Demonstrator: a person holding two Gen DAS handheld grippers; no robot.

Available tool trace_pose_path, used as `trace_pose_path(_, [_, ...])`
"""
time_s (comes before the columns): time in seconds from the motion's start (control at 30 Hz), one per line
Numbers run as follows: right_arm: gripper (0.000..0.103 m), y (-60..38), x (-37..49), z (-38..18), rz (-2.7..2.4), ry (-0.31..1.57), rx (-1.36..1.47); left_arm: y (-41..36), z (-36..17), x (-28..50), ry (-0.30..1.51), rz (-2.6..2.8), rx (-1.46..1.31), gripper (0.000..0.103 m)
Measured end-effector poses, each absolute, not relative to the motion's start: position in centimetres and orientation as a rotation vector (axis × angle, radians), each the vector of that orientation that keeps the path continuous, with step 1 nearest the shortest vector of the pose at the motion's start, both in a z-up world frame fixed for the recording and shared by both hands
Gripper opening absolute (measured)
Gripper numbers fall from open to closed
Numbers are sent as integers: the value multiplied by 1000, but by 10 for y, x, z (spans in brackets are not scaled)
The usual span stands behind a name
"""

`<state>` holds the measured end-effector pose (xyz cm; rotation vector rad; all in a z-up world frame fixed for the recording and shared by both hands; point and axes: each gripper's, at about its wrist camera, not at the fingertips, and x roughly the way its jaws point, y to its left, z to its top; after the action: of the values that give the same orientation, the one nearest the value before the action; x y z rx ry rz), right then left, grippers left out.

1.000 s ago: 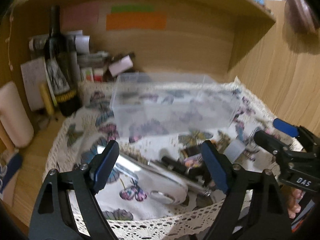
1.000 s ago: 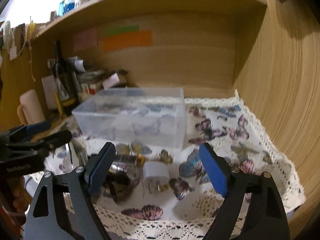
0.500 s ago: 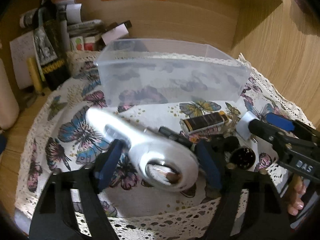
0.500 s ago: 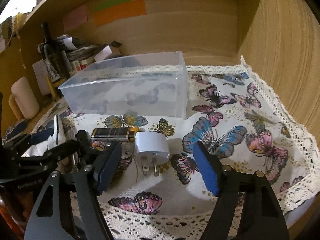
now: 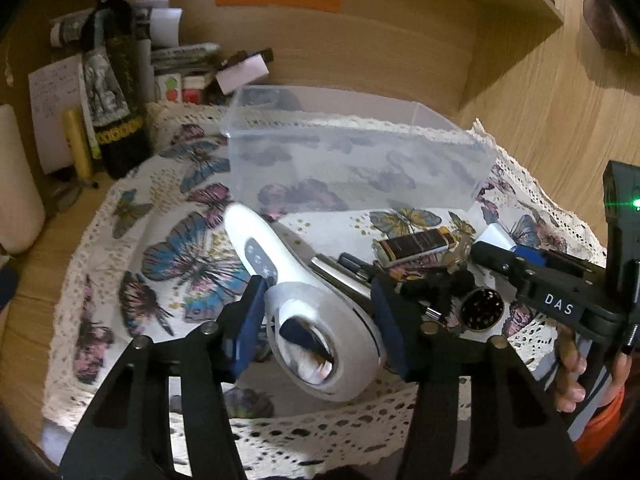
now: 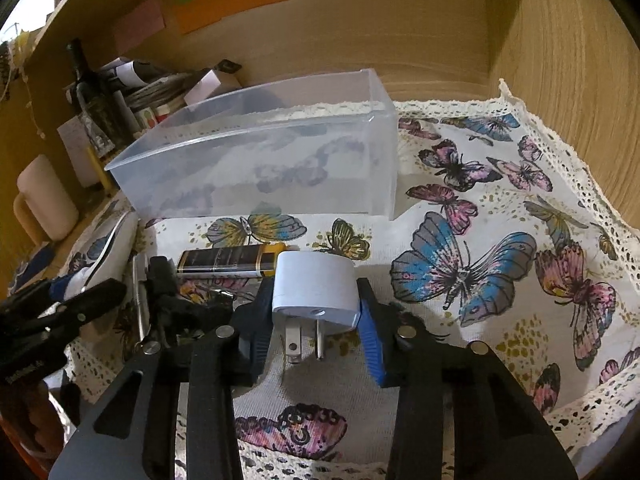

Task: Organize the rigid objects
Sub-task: 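Grasp the white plug adapter with the right gripper while the left grasps the white handheld device, then carry both items into the clear plastic box and open both grippers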

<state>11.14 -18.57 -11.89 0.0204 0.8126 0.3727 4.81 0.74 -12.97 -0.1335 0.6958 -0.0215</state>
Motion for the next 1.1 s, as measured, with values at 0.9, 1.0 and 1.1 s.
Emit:
trace_pose_path(0.9, [36, -186, 93, -94, 373, 727, -37, 10, -155, 41, 730, 6, -60, 41])
trace_pose_path(1.0, [36, -184, 91, -91, 373, 718, -44, 12, -152, 38, 728, -6, -75, 40])
trace_pose_path(1.1, [36, -185, 90, -86, 372, 700, -49, 14, -141, 31, 710, -7, -60, 39])
